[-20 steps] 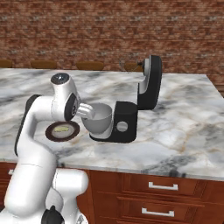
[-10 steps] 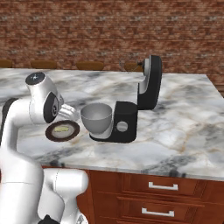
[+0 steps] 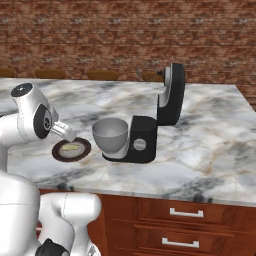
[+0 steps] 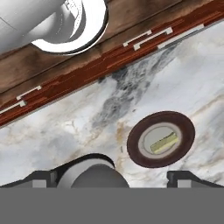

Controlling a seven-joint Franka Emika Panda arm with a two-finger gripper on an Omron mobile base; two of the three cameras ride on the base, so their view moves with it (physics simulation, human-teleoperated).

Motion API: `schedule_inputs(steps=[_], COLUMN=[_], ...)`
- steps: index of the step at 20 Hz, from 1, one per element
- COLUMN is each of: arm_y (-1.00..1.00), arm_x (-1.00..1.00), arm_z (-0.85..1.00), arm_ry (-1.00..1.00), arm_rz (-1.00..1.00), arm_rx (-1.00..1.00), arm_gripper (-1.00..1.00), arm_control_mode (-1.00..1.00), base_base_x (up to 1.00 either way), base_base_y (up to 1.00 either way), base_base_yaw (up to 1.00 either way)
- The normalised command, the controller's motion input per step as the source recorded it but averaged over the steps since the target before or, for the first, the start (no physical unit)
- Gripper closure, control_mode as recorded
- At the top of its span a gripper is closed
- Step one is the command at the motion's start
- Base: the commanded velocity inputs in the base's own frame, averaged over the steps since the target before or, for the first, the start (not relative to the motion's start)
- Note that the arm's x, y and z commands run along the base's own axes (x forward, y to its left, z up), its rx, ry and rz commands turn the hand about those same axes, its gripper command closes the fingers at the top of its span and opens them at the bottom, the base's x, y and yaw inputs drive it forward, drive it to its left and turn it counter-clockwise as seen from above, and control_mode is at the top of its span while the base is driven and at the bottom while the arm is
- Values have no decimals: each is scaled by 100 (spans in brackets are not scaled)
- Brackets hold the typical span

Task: Add butter and sugar cubes to the stand mixer bowl and then turn on the stand mixer to begin making frosting.

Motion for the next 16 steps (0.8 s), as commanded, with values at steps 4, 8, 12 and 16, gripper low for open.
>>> schedule_inputs(steps=[4, 8, 12, 16], arm_y=[28, 25, 23, 3], arm_x=[27, 29, 16, 20], arm_z=[0, -5, -25, -31], arm_ry=[24, 22, 4, 6], arm_rz=[-1, -4, -13, -17], arm_rx=[0, 0, 0, 0], arm_gripper=[-100, -100, -100, -100], arm_control_mode=[-100, -100, -100, -100], base_base_x=[0, 0, 0, 0], base_base_y=[0, 0, 0, 0], base_base_yaw=[0, 0, 0, 0])
